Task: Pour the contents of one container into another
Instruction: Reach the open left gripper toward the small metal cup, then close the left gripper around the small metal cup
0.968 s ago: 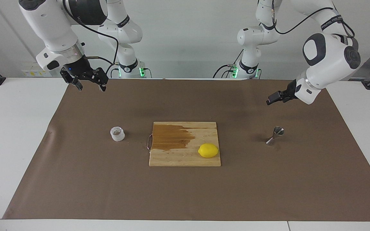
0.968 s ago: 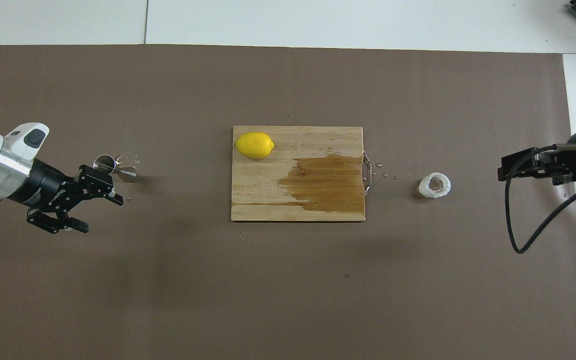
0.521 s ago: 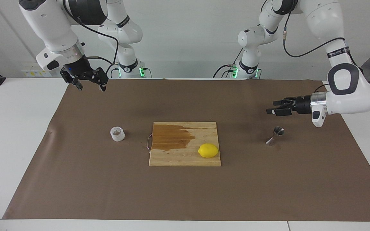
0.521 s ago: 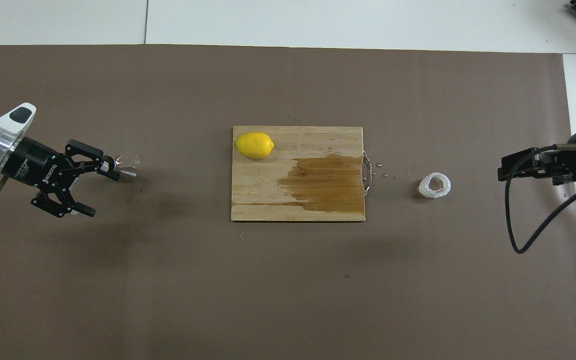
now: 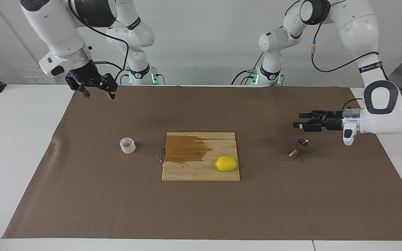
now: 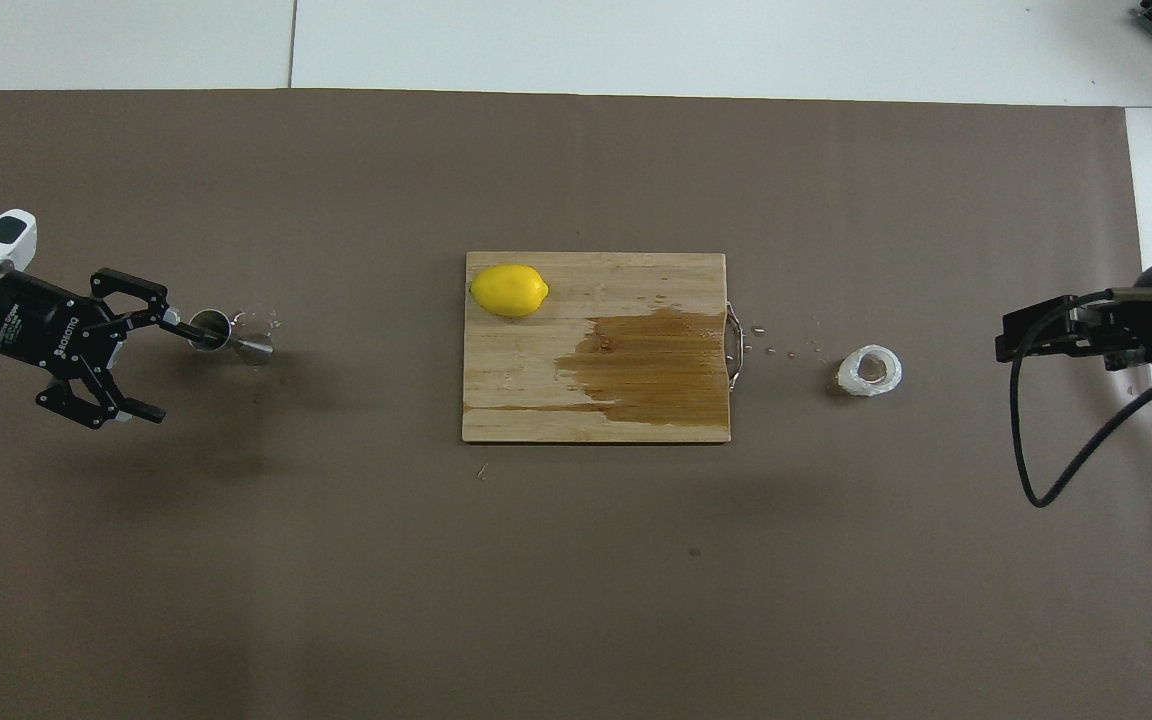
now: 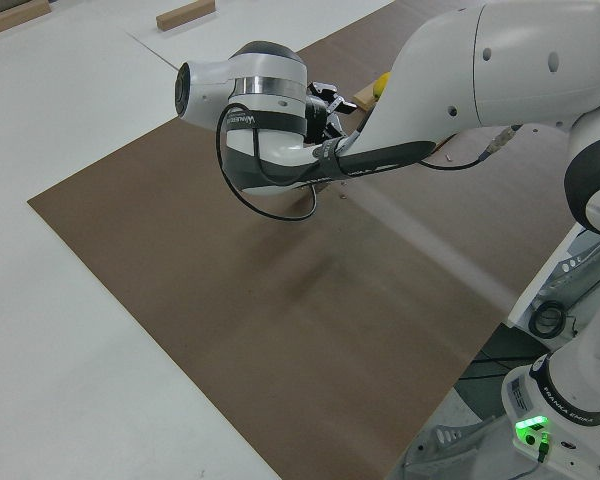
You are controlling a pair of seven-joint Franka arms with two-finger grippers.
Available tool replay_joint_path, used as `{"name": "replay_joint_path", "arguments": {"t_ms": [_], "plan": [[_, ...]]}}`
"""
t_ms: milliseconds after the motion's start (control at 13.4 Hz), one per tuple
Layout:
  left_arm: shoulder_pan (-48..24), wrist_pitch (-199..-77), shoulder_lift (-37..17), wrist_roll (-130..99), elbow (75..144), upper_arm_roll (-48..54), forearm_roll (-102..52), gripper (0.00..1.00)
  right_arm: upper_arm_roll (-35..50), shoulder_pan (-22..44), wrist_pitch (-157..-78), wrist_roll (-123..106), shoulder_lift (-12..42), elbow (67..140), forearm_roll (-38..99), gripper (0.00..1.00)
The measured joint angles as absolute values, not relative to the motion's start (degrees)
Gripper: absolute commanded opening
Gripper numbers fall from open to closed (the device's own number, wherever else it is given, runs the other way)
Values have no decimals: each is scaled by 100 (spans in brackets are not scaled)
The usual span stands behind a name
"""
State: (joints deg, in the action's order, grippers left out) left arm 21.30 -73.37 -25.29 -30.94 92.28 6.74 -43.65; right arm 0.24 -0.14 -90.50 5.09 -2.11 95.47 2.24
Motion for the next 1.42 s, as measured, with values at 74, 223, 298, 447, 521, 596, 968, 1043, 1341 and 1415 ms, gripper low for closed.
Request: {"name": "replay_joint_path", "arguments": {"t_ms": [74, 223, 298, 447, 521, 596, 968, 1043, 1341, 1415], "plan": [[2143, -7364, -2534, -3290, 9214, 674, -4448, 100, 24, -14, -9050, 509, -211, 9547, 224, 100], [2143, -7543, -2553, -3699, 9208, 681, -4534, 100, 24, -14, -9050, 509, -211, 9547, 224, 100], [2143, -7660, -2571, -3966, 9208, 687, -4550, 100, 24, -14, -9050, 509, -211, 9547, 224, 100], [2143, -7810, -2639, -4324, 9208, 694, -4565, 100, 24, -14, -9050, 509, -211, 9547, 224, 100], [2144, -7881, -2701, -4441, 9205, 693, -4565, 100, 24, -14, -9050, 509, -211, 9547, 224, 100], [2145, -7968, -2815, -4512, 9178, 692, -4567, 100, 24, -14, -9050, 509, -211, 9547, 224, 100], [2153, -8066, -3269, -4548, 8960, 704, -4571, 100, 24, -14, -9050, 509, -211, 9547, 224, 100], [2154, -8127, -3293, -4560, 8949, 712, -4571, 100, 24, -14, -9050, 509, -211, 9547, 224, 100], [2158, -8318, -3454, -4575, 8889, 826, -4571, 100, 24, -14, -9050, 509, -212, 9547, 224, 100], [2158, -8340, -3489, -4575, 8880, 837, -4571, 100, 24, -14, -9050, 509, -212, 9547, 224, 100]]}}
